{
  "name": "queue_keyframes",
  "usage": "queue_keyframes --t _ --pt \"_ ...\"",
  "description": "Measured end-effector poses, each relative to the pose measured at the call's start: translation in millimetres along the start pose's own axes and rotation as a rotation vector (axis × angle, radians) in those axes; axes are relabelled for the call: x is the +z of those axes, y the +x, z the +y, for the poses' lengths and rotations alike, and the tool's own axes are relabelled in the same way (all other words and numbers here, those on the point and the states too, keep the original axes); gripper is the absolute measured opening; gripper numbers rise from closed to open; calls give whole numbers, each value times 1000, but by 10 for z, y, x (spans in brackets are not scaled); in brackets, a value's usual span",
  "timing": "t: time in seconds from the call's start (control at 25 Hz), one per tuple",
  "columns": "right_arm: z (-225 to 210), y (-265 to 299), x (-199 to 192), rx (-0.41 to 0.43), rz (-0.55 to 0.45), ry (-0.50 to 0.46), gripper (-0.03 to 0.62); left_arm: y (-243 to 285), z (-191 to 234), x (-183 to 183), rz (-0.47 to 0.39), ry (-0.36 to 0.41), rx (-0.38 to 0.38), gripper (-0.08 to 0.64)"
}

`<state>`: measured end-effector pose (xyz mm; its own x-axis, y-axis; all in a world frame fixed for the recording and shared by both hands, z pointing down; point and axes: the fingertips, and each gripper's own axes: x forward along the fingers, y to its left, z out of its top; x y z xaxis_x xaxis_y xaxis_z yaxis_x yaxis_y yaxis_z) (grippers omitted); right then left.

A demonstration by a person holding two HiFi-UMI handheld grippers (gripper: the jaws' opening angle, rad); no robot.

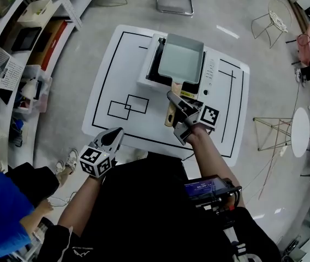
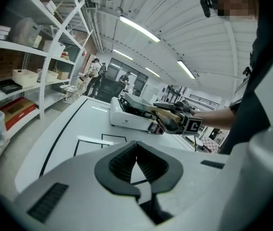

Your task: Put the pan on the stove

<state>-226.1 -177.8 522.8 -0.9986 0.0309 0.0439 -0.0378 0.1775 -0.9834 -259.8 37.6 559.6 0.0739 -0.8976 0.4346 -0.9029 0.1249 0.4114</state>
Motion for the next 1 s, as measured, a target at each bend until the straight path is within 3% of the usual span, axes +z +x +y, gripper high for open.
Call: queue_keyframes --t 0.16,0.76,1.0 --pt "-6 -44 17 -31 -30 -43 177 10 -35 16 3 12 -16 9" --pt "-68 -386 29 -90 -111 -41 205 32 -129 37 11 56 -68 9" --pt "-34 -526 76 -93 -139 -93 230 59 -210 29 18 73 -93 9"
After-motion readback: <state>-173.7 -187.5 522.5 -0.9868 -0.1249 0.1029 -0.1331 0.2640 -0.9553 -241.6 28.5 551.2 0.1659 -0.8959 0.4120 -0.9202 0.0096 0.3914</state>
